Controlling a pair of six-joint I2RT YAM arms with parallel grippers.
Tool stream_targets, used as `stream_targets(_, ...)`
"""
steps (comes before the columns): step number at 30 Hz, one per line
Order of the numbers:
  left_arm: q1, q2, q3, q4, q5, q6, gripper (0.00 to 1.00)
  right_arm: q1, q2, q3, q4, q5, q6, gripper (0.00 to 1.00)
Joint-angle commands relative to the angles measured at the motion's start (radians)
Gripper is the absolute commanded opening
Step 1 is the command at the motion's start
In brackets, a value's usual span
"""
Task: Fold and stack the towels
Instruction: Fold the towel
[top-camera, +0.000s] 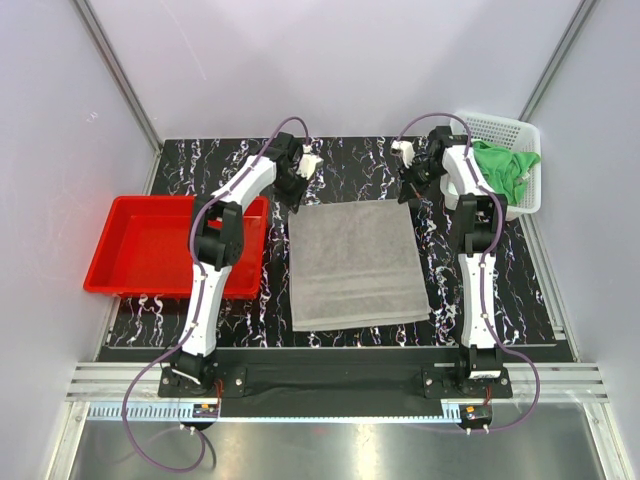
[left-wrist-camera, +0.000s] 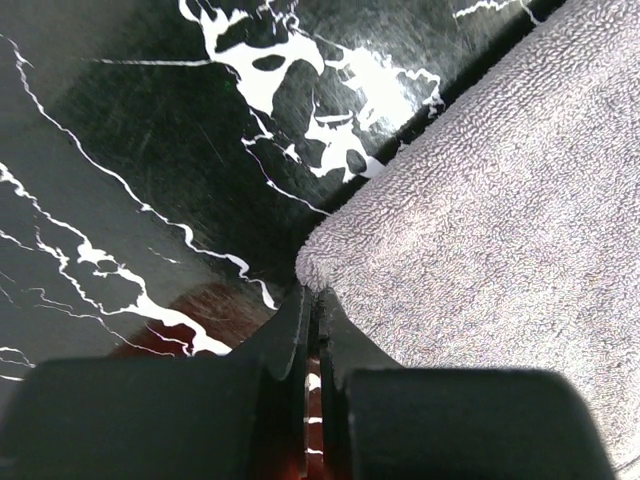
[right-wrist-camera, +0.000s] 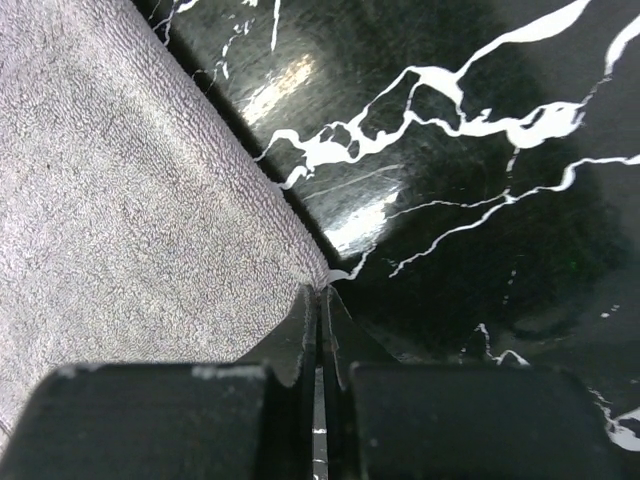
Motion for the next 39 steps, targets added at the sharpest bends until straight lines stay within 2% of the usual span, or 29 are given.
stream_targets(1,0.008,-0.057,0.038,0.056,-0.021,0.009,0.0,-0.005,-0.112,-0.022,0.111,0.028,0.036,0.0)
stream_targets(11,0.008,-0.2,-0.016,0.133,-0.067,-0.001,0.0,-0.005,-0.338,-0.293,0.427,0.114,0.17,0.0)
stream_targets(18,-0.018,-0.483,-0.034,0.22,-0.19,-0.017,0.0,-0.005,-0.614,-0.393,0.646,0.304,0.331,0.0)
stream_targets(23,-0.081,-0.664,-0.048,0.239,-0.233,0.025,0.0,-0.004,-0.835,-0.427,0.648,0.278,0.32,0.0)
stream_targets(26,-0.129,-0.72,-0.053,0.209,-0.286,0.035,0.0,-0.004,-0.937,-0.451,0.63,0.262,0.319,0.0)
stream_targets(33,-0.251,-0.871,-0.093,0.115,-0.398,0.026,0.0,-0.004,-1.232,-0.661,0.596,0.222,0.28,0.0)
stream_targets(37,-0.34,-0.985,-0.122,0.069,-0.421,-0.012,0.0,-0.004,-1.439,-0.74,0.533,0.196,0.286,0.0)
stream_targets(39,-0.367,-1.051,-0.139,0.046,-0.388,-0.053,0.0,-0.004,-1.5,-0.772,0.492,0.191,0.294,0.0)
